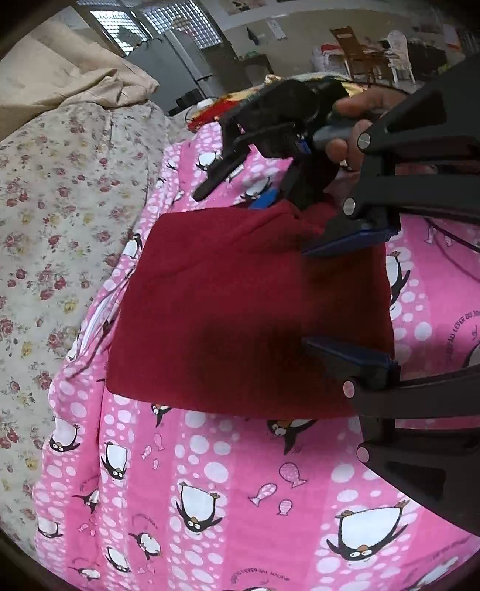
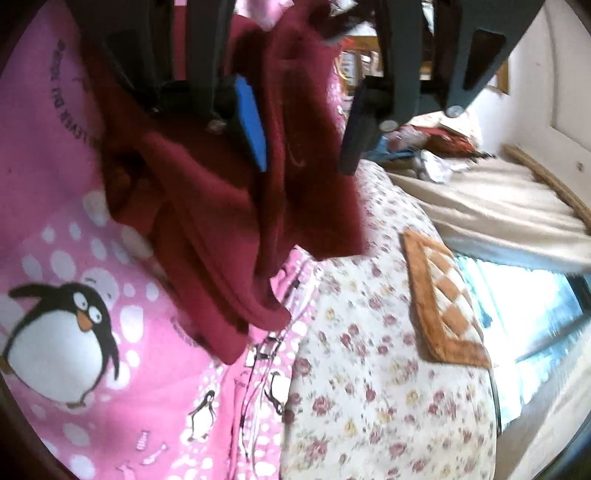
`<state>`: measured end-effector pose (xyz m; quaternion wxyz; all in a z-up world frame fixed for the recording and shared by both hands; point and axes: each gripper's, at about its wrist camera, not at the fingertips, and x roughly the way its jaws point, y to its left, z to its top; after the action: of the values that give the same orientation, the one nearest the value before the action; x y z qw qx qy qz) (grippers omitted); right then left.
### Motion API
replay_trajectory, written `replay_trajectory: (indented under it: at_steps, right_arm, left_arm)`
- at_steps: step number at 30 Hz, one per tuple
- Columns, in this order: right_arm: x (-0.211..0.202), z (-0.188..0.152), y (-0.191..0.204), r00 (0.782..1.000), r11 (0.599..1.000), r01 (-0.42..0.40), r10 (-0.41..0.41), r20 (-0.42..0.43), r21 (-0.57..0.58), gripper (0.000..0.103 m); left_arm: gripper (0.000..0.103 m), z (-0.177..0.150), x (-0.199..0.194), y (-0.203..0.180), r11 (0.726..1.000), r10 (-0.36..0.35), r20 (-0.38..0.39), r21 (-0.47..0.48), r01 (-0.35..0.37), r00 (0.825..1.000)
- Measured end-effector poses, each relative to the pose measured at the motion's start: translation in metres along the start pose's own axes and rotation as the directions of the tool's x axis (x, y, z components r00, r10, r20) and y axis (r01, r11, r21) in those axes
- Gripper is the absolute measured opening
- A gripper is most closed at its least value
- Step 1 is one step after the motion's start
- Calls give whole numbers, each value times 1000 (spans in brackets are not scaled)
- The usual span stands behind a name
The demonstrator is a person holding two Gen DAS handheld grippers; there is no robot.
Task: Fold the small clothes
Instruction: 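Lower the folded hem onto the collar with both tools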
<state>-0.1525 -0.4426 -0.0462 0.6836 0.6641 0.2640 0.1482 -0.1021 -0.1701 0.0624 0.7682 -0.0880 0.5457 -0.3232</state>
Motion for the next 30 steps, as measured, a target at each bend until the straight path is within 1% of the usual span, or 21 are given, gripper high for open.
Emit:
replay_trajectory:
  at_steps: [1,4,6,9,10,11,12,13,14,15,16,18,21,23,25,27,30]
  right_arm:
    - [3,-1,4,1000,1000,14,-14,-9,-22,51]
    - [14,-4,17,994,988,96,-101,-38,-117,57]
    - [21,-5,24,989,977,126,-136,-50,-171,65]
    - [37,-8,35,972,944,197,-223,-72,-266,66]
    - [40,-9,36,967,934,209,-241,-80,-289,66]
    - [44,-10,40,960,918,224,-265,-86,-326,63]
    - [47,-12,44,951,897,250,-298,-81,-364,52]
    - [51,-14,49,937,864,285,-342,-68,-416,45]
    - [54,-17,54,921,820,318,-387,-51,-476,32]
    - [55,-19,58,912,791,333,-409,-40,-514,27]
    - [54,-19,62,908,774,338,-418,-31,-536,25]
    - [50,-19,72,909,749,338,-417,-8,-570,22]
    - [41,-15,87,909,708,353,-415,44,-611,21]
    - [35,-11,94,906,689,365,-418,68,-626,20]
    - [28,-6,97,905,681,371,-418,82,-632,20]
    - [21,0,96,903,679,376,-422,84,-631,20]
    - [16,4,94,898,673,384,-431,86,-632,20]
  left_arm:
    - [22,0,0,-2,1000,6,3,10,-6,1000]
    - [22,-2,-3,0,1000,9,6,23,-9,1000]
    - [22,-2,-3,2,1000,6,6,18,-6,1000]
    - [22,-2,-3,4,1000,5,7,5,-5,1000]
    - [22,-2,-3,5,1000,6,8,0,-6,1000]
    - [22,-1,-4,5,1000,7,9,-2,-7,1000]
    - [22,-1,-6,4,1000,10,10,-3,-10,1000]
    - [22,0,-7,4,1000,15,14,-2,-15,1000]
    - [22,0,-10,4,1000,20,18,1,-20,1000]
    - [22,1,-11,3,1000,22,22,3,-23,1000]
    - [22,3,-12,2,1000,25,27,4,-25,999]
    - [22,6,-15,2,999,34,40,5,-34,999]
    - [22,15,-21,1,998,63,78,-2,-63,995]
    - [22,22,-24,4,998,67,107,-15,-65,992]
    - [23,31,-22,10,997,62,122,-43,-58,991]
    - [25,41,-12,17,996,65,121,-67,-57,990]
    - [25,49,12,27,992,91,86,-99,-82,992]
